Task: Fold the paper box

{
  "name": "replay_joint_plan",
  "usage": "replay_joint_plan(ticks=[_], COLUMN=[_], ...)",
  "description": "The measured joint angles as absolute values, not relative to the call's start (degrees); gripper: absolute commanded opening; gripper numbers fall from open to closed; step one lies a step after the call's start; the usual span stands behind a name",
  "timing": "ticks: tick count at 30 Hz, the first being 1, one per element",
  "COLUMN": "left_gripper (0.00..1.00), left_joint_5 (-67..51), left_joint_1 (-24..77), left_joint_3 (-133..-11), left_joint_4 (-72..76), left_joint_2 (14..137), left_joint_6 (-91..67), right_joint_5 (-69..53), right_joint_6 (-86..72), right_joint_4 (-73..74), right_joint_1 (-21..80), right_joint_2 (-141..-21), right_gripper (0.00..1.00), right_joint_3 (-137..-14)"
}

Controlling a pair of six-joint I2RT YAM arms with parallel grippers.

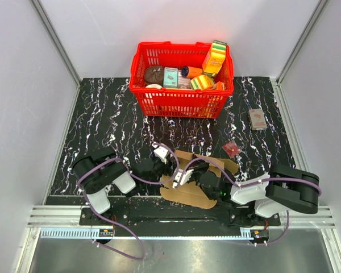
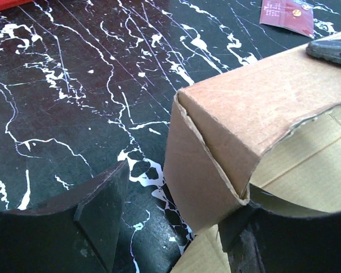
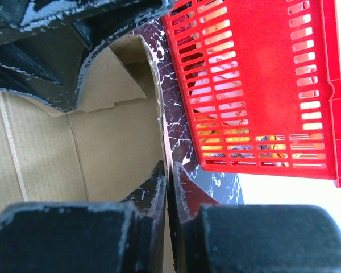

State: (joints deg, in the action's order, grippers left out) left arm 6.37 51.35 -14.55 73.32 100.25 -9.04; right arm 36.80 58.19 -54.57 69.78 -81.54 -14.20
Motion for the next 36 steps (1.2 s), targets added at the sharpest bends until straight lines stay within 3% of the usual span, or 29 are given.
replay_joint_plan(ticks=[10, 36], left_gripper=[0.61, 0.64], left_joint_5=[10.74, 13.52], left_joint_1=[52.90, 54.50], left_joint_3=[-15.99, -16.36], left_joint_4=[73.21, 73.45], left_joint_2=[100.25, 100.38], left_joint_6=[-8.80, -8.60], right_joint_5=[34.98, 30.79], right_joint_6=[54.52, 47.11], right_joint_4=[-51.51, -47.29], right_joint_1=[70.26, 70.50], right_joint_2=[-78.65, -73.56], right_gripper=[0.25, 0.29], right_joint_3=[-13.54, -12.14])
